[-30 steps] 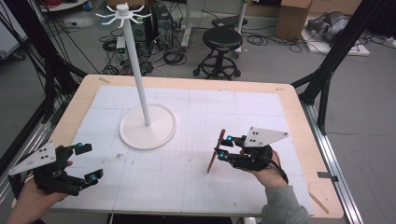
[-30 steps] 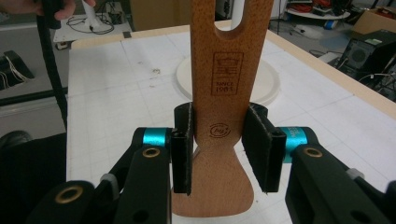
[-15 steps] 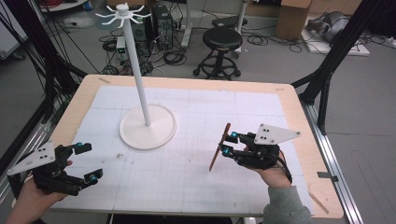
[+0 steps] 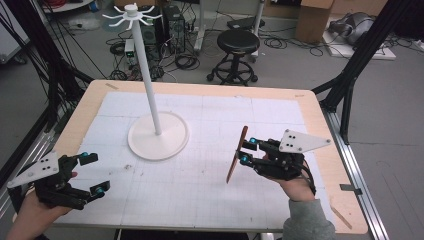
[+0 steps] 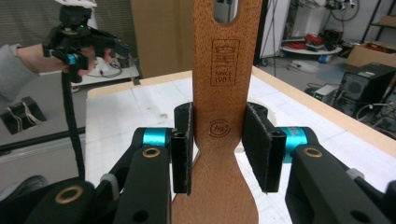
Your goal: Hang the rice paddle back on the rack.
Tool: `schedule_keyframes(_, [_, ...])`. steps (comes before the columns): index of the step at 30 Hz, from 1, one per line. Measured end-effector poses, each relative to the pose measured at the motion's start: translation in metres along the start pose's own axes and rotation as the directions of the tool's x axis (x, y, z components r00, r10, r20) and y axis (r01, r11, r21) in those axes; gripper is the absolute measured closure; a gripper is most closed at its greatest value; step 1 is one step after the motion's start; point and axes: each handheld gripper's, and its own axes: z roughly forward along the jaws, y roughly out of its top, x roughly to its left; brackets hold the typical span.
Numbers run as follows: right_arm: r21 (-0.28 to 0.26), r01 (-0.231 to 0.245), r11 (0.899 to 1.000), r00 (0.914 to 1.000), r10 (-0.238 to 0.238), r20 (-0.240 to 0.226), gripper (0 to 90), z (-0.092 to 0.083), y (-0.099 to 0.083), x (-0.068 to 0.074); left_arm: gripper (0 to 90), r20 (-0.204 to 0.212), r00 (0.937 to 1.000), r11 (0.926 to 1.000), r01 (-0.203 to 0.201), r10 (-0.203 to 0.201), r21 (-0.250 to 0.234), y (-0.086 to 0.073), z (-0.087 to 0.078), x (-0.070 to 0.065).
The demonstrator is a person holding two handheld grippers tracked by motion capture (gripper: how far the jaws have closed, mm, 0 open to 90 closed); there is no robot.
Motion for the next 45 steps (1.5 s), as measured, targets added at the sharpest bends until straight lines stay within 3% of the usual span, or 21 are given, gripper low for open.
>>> schedule_keyframes(4, [-0.008, 0.005, 1.000, 0.9998, -0.005, -0.021, 64.3, 0.001, 0.003, -0.004, 1.7, 0.001, 1.0000, 0.9999, 0.006, -0.006, -0.009, 0.000, -0.001, 0.002])
schedule_keyframes(9, [-0.033, -0.010, 0.999, 0.9990, 0.008, -0.044, 64.2, 0.001, 0.012, -0.009, 1.7, 0.034, 0.9988, 0.9969, 0.037, -0.035, -0.069, 0.006, -0.001, 0.001])
schedule_keyframes(12, [-0.026, 0.000, 1.000, 0.9994, -0.001, -0.035, 64.2, 0.002, 0.021, -0.011, 1.7, 0.045, 0.9989, 0.9978, 0.017, -0.014, -0.065, 0.009, 0.001, -0.002])
schedule_keyframes(19, [0.003, 0.047, 0.999, 0.9977, -0.047, -0.048, 64.2, 0.011, 0.044, -0.015, 1.7, 0.048, 0.9987, 0.9977, 0.019, -0.016, -0.066, 0.009, 0.001, -0.001])
schedule_keyframes(36, [-0.008, 0.044, 0.999, 0.9950, -0.044, -0.090, 64.3, 0.038, 0.064, -0.021, 1.7, 0.042, 0.9987, 0.9969, 0.032, -0.029, -0.071, 0.006, 0.000, 0.001])
schedule_keyframes(45, [-0.011, 0.001, 1.000, 0.9951, -0.002, -0.099, 64.3, 0.053, 0.074, -0.031, 1.7, 0.042, 0.9989, 0.9960, 0.025, -0.022, -0.086, 0.008, -0.003, 0.001])
